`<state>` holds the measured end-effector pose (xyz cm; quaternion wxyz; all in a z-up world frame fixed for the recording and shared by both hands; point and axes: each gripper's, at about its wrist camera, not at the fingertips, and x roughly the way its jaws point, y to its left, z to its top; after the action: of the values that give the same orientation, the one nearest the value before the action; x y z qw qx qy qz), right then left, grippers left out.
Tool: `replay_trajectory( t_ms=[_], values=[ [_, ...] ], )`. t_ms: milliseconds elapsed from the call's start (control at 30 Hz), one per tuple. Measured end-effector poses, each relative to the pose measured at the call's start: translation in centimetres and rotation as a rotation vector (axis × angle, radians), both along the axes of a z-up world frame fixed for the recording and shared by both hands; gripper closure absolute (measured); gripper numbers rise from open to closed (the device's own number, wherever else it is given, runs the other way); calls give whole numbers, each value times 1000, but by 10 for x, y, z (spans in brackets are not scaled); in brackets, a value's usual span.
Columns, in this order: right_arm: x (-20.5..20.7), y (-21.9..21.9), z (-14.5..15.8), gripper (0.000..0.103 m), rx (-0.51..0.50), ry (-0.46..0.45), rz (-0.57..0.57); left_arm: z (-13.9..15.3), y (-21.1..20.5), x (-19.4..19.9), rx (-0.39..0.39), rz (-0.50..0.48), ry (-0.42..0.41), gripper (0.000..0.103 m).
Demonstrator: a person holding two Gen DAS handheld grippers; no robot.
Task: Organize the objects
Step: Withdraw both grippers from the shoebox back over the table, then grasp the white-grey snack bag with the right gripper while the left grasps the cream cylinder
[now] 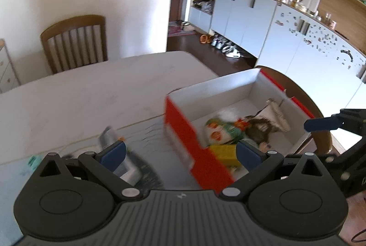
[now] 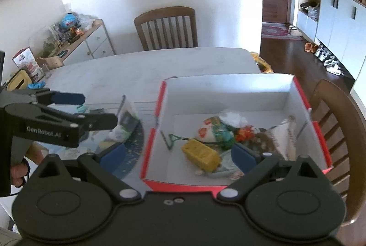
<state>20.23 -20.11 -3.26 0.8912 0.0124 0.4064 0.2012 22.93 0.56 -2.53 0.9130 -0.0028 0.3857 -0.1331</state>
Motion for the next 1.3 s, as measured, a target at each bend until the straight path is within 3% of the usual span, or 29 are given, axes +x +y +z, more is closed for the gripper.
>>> replay_trajectory(
  t_ms=[200, 467, 733, 1067, 1300],
  values=[
    [-1, 34, -2, 4, -4, 8, 21, -3, 51, -19, -16, 68, -40, 0],
    [4, 74, -7, 4, -14, 19, 40, -13, 102, -23, -36, 107, -20, 0],
    [21, 115, -13, 4, -37, 28, 61, -33, 139, -18, -4, 116, -13, 0],
    [59, 154, -28, 5, -43, 83, 71, -76, 134, -14, 65, 31, 25, 0],
    [86, 176, -48, 7, -63, 132, 82, -104, 117, -7, 65, 6, 49, 0]
  ],
)
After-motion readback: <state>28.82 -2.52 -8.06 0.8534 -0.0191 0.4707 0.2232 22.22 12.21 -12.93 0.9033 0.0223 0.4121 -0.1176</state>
